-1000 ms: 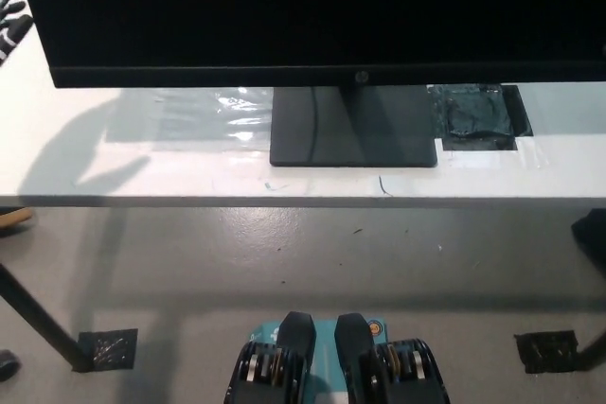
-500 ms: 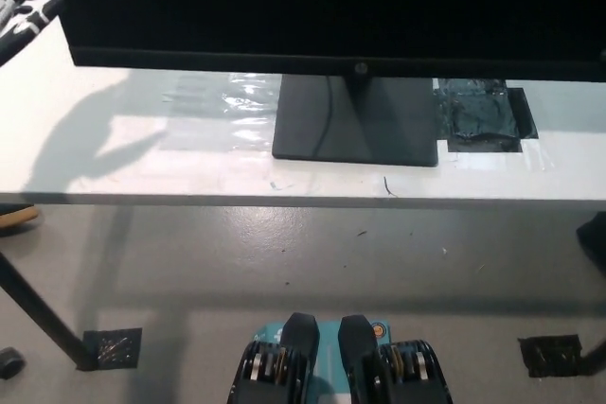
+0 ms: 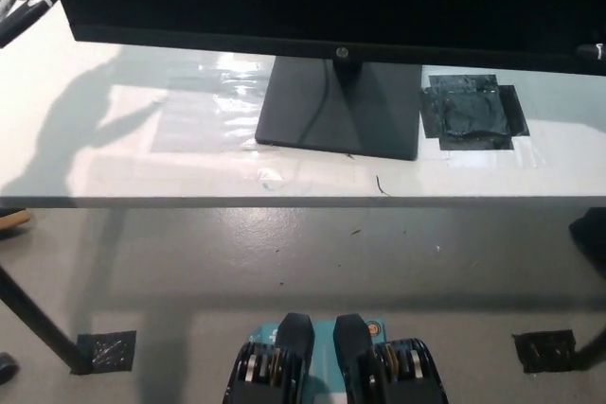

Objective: The monitor is placed at the center of the table and the robot uses both its hand to grab the left and right sides of the monitor to tilt the angle of the monitor downwards

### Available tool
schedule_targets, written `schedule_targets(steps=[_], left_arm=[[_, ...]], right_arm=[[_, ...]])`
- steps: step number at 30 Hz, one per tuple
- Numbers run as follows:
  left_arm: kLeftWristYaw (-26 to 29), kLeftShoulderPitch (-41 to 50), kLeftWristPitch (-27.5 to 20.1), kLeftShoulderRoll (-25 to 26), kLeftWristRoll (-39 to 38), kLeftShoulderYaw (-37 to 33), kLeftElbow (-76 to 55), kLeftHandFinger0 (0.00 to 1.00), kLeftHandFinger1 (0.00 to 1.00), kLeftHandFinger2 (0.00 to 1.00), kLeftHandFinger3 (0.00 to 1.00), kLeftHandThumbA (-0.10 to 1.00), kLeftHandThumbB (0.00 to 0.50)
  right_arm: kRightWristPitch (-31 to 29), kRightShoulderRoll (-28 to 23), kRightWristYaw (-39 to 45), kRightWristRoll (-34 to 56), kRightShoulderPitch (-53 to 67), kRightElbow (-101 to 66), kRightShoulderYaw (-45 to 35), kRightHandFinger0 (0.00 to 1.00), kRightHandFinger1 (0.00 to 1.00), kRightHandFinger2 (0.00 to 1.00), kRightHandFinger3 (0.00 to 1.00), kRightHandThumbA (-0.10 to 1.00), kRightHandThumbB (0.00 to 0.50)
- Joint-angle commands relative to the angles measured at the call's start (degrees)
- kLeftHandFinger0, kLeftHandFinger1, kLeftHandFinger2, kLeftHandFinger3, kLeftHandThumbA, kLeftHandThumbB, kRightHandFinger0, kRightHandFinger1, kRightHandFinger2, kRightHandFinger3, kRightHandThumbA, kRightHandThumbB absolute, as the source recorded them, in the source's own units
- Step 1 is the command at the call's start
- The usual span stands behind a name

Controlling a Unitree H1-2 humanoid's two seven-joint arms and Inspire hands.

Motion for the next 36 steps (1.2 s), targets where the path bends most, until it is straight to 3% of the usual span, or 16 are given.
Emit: schedule_targets(steps=[1, 3, 7, 11, 14, 15, 17, 20, 23, 25, 28, 36], left_arm=[[-3.8, -1.0, -2.7, -6.4, 3.9, -4.8, 2.3, 1.0, 1.0, 1.0, 1.0, 0.96, 0.476], [-3.6, -1.3, -2.7, -6.6, 3.9, -5.2, 3.0, 1.0, 1.0, 1.0, 1.0, 0.97, 0.499], [-3.3, -1.8, -3.6, -6.3, 3.8, -6.0, 4.0, 1.0, 1.0, 1.0, 1.0, 0.98, 0.5], [-2.8, -2.3, -4.5, -6.0, 3.8, -6.4, 5.2, 1.0, 1.0, 1.0, 1.0, 0.99, 0.5], [-2.6, -3.2, -4.6, -6.4, 4.0, -6.7, 6.5, 1.0, 1.0, 1.0, 1.0, 0.95, 0.465], [-1.9, -4.3, -5.5, -7.0, 4.6, -7.0, 8.8, 1.0, 1.0, 1.0, 1.0, 0.96, 0.491], [-0.3, -5.6, -6.2, -7.4, 7.0, -8.7, 11.1, 1.0, 1.0, 1.0, 1.0, 0.98, 0.485], [7.4, -8.0, -8.1, -7.7, 14.7, -15.0, 14.9, 1.0, 1.0, 1.0, 1.0, 0.97, 0.464], [13.7, -10.8, -8.6, -8.1, 21.0, -21.8, 19.5, 1.0, 1.0, 1.0, 1.0, 0.91, 0.44], [15.2, -11.6, -9.6, -8.2, 21.8, -23.7, 21.1, 1.0, 1.0, 1.0, 1.0, 0.9, 0.436], [16.9, -13.2, -8.1, -8.6, 23.9, -27.4, 22.5, 1.0, 1.0, 1.0, 1.0, 0.94, 0.43], [19.5, -13.9, -7.9, -8.4, 24.3, -30.3, 24.0, 1.0, 1.0, 1.0, 1.0, 0.95, 0.395]], right_arm=[[-0.5, 4.7, -2.9, -3.3, -8.3, -0.7, 2.1, 1.0, 1.0, 1.0, 1.0, 0.91, 0.472], [-0.2, 5.0, -3.1, -3.0, -8.7, -0.3, 1.9, 1.0, 1.0, 1.0, 1.0, 0.89, 0.455], [-1.1, 5.5, -2.9, -2.4, -9.5, 0.7, 1.3, 1.0, 1.0, 1.0, 1.0, 0.87, 0.457], [0.5, 6.1, -4.4, -4.0, -10.3, 1.9, 2.3, 1.0, 1.0, 1.0, 1.0, 0.91, 0.5], [0.7, 6.7, -6.2, -4.9, -10.3, 3.2, 2.9, 1.0, 1.0, 1.0, 1.0, 0.87, 0.492], [1.4, 7.3, -8.8, -7.0, -10.3, 3.6, 4.6, 1.0, 1.0, 1.0, 1.0, 0.86, 0.486], [2.7, 7.9, -11.2, -8.5, -10.4, 4.0, 6.3, 1.0, 1.0, 1.0, 1.0, 0.86, 0.496], [3.4, 9.9, -18.2, -11.5, -10.3, 4.4, 9.7, 1.0, 1.0, 1.0, 1.0, 0.75, 0.457], [3.1, 11.3, -25.0, -15.4, -10.4, 4.8, 14.3, 1.0, 1.0, 1.0, 1.0, 0.73, 0.497], [3.7, 11.6, -27.6, -16.9, -10.4, 4.8, 16.6, 1.0, 1.0, 1.0, 1.0, 0.75, 0.494], [3.4, 11.6, -33.3, -18.7, -10.1, 4.7, 19.9, 1.0, 1.0, 1.0, 1.0, 0.66, 0.5], [7.5, 10.9, -46.0, -24.3, -9.6, 5.4, 29.9, 1.0, 1.0, 1.0, 1.0, 0.71, 0.5]])
